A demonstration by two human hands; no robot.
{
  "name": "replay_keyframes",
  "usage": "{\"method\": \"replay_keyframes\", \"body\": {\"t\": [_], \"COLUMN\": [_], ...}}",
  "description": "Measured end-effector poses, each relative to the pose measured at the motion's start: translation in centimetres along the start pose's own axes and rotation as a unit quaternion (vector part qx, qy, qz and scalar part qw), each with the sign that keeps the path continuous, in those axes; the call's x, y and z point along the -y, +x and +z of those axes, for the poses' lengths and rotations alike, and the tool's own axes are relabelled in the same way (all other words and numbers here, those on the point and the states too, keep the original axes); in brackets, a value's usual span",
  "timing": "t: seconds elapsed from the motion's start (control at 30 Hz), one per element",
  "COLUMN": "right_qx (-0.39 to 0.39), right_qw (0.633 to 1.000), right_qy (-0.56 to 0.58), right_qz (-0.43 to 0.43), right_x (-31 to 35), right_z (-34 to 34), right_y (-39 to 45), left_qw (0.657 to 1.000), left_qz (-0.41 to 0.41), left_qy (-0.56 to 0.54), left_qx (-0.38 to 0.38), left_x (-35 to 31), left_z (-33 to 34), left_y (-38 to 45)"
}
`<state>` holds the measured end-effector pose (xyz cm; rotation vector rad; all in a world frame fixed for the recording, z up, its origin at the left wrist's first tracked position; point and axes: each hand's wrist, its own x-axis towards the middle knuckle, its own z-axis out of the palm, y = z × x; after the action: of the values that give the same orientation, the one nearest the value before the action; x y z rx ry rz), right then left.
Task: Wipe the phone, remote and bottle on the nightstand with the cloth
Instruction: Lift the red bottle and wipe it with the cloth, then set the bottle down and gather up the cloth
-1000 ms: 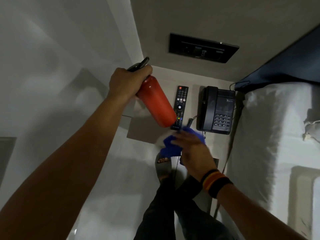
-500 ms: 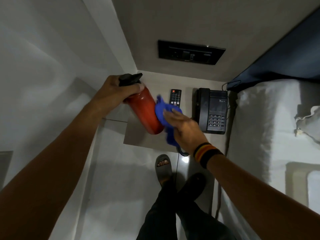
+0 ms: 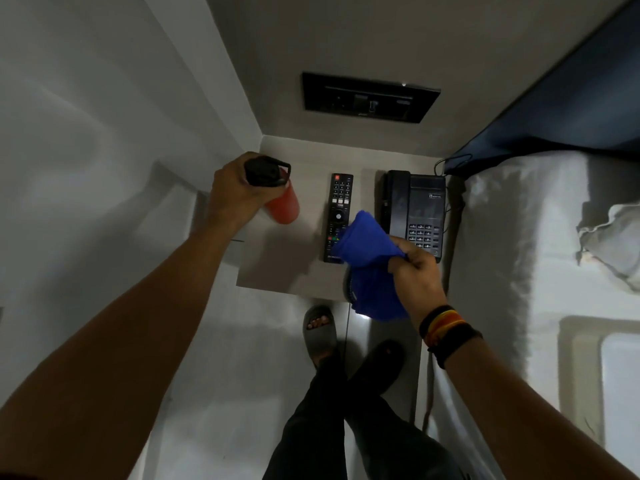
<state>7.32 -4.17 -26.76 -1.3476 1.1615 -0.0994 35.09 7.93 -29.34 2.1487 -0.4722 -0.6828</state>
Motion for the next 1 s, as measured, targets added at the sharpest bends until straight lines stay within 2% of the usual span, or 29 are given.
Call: {"method": "replay_keyframes", "body": {"t": [0.23,0.4,0.47,0.57,0.6,0.67,0.73,0.8,0.87,0.93,1.0], "right_qx": [0.003,0.058,0.097,0.15,0.162,0.187,0.205,0.205,0.193,0.168,0.117], "right_qw": [0.988,0.97,0.958,0.94,0.935,0.923,0.913,0.911,0.914,0.924,0.95], "right_qy": [0.122,0.215,0.253,0.298,0.309,0.332,0.351,0.354,0.354,0.34,0.284], "right_qz": [0.091,0.097,0.089,0.072,0.065,0.051,0.044,0.037,0.035,0.046,0.063], "right_x": [0.9,1.7,2.4,3.6,4.0,5.0,6.1,7.1,7.6,6.9,4.9], "right_z": [-1.0,-2.2,-2.8,-3.8,-4.2,-5.0,-6.2,-8.2,-10.4,-13.4,-16.4], "right_y": [-0.3,-1.3,-2.0,-3.4,-4.0,-5.4,-7.0,-8.9,-10.6,-12.3,-13.9], "left_qw": [1.0,0.993,0.994,0.999,1.0,0.992,0.956,0.91,0.903,0.922,0.94], "left_qz": [-0.014,-0.083,-0.083,-0.025,-0.017,-0.048,-0.105,-0.157,-0.148,-0.106,-0.058], "left_qy": [0.017,0.039,0.046,0.019,0.007,-0.019,-0.067,-0.089,-0.052,0.009,0.038], "left_qx": [0.021,0.08,0.054,-0.007,0.01,0.115,0.266,0.372,0.4,0.372,0.335], "left_x": [1.1,-1.0,-2.7,-6.7,-8.4,-12.1,-15.5,-18.1,-20.0,-22.0,-23.5], "left_z": [1.8,1.0,0.5,0.5,0.8,1.8,3.0,4.1,5.6,7.8,10.6], "left_y": [-0.2,-2.5,-4.9,-9.4,-10.6,-11.8,-12.4,-12.8,-13.2,-14.1,-15.6]}}
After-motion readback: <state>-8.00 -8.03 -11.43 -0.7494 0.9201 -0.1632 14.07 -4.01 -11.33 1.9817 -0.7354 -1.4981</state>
